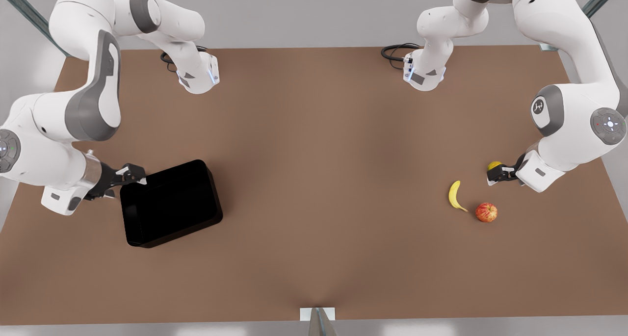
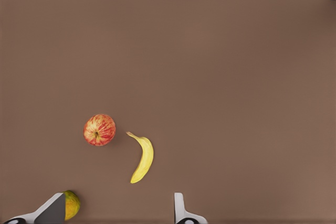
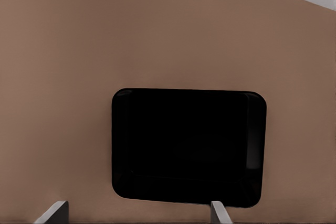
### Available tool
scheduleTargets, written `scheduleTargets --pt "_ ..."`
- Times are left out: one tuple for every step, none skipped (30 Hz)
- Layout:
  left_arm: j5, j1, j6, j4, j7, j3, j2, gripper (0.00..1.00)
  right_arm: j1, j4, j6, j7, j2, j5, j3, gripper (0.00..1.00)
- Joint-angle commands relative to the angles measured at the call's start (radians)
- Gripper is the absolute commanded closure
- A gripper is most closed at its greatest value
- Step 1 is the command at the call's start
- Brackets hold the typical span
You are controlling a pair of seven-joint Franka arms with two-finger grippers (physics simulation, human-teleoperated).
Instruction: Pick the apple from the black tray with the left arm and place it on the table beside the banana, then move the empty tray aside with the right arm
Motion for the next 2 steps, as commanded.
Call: scheduleTargets --pt "0.0 -0.001 0.0 0.001 -0.003 0.0 -0.001 0.0 0.018 0.0 -0.027 0.204 0.0 -0.047 0.005 0.0" --pt "0.0 0.0 0.0 0.001 -0.003 0.0 -0.001 0.0 0.098 0.0 -0.027 0.312 0.0 -0.049 0.005 0.0"
